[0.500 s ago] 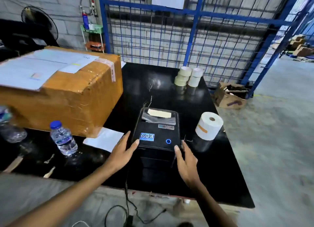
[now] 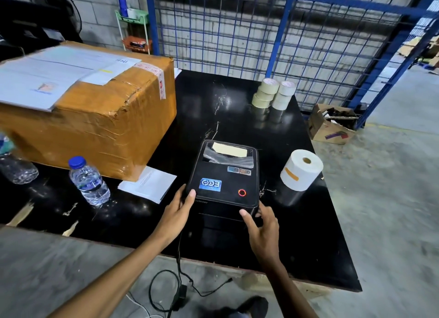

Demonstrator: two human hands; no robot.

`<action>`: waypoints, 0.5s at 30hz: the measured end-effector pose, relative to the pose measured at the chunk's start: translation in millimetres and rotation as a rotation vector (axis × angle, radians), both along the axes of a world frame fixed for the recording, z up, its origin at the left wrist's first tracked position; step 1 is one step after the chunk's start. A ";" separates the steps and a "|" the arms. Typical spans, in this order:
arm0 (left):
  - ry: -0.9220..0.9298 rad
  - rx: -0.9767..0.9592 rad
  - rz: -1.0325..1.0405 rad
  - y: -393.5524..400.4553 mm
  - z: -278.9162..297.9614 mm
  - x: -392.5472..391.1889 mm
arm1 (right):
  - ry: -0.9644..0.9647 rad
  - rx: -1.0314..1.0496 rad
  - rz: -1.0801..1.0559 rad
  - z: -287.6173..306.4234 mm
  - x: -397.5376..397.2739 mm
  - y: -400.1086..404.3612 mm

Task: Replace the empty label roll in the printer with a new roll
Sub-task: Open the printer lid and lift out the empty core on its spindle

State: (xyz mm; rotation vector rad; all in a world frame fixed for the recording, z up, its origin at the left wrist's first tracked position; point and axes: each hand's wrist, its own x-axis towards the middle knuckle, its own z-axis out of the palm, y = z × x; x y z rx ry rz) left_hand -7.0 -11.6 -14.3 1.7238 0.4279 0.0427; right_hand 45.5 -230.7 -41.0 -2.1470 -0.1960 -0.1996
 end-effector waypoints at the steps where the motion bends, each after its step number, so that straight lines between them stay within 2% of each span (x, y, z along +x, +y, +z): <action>1: 0.001 0.004 -0.001 -0.1 0.5 -0.6 | -0.006 -0.013 0.004 3.7 2.3 -1.5; 5: 0.029 -0.004 -0.022 4.7 -7.3 -2.8 | -0.059 0.006 0.031 20.6 14.1 -4.8; 8: 0.051 0.001 -0.007 6.9 -11.1 -1.0 | -0.052 0.059 -0.037 55.2 35.6 4.1; 12: 0.052 0.146 0.058 7.3 -13.2 5.3 | 0.030 0.058 -0.165 119.7 94.4 23.2; 15: 0.064 0.191 0.051 9.4 -16.2 7.3 | 0.068 0.038 -0.175 150.9 134.8 34.9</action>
